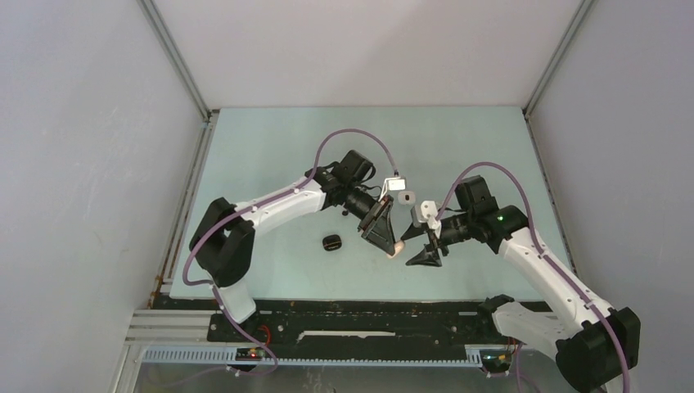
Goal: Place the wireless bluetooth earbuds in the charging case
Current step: Pass from the left arm to the right, then pass from the right arm to the left
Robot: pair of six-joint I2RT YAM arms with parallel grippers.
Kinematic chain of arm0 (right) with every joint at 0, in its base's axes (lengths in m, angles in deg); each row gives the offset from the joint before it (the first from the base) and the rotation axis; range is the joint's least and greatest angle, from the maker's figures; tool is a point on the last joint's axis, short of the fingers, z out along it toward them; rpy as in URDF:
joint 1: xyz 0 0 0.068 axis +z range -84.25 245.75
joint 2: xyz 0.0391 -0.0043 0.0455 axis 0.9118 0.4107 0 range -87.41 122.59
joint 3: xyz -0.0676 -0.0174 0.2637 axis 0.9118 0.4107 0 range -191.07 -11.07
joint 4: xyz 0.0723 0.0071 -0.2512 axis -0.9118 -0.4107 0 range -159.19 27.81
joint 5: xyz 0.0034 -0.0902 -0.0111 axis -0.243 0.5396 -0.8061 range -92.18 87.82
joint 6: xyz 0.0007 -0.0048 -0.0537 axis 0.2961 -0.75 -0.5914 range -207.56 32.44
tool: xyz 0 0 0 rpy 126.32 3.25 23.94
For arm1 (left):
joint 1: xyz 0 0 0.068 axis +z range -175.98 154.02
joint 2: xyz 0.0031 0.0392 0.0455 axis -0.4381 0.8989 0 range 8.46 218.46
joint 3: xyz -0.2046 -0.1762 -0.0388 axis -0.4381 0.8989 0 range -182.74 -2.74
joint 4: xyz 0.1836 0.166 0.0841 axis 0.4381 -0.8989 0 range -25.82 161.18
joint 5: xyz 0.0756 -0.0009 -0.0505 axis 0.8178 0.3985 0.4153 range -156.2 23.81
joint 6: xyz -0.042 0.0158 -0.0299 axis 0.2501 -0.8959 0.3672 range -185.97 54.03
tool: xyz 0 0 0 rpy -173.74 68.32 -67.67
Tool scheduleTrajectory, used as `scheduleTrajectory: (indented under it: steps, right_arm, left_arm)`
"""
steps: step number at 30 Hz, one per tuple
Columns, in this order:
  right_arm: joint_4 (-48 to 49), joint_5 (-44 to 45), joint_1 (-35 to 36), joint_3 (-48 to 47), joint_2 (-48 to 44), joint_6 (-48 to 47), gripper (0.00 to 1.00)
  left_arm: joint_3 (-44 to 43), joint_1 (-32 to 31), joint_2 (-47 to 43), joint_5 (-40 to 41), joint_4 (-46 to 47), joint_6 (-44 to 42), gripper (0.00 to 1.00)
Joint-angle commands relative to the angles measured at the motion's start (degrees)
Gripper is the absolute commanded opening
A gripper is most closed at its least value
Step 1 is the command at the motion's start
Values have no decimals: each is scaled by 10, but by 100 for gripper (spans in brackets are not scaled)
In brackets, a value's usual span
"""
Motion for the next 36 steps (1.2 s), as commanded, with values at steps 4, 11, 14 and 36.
scheduleTrajectory:
  steps: [4,11,14,36]
  right_arm:
    - [41,-6,20,-23,5,26,64]
    - [48,-9,34,-22,10,42,53]
    - [52,-8,37,-22,10,48,41]
    - [33,-76,-44,-22,44,84,0]
  left_arm:
    - [-7,-4,7,-43,-1,-12,29]
    - [-15,-6,19,-61,-1,-9,29]
    - [-20,-6,24,-42,-1,-3,32]
    - [71,113,-110,190,255,173,59]
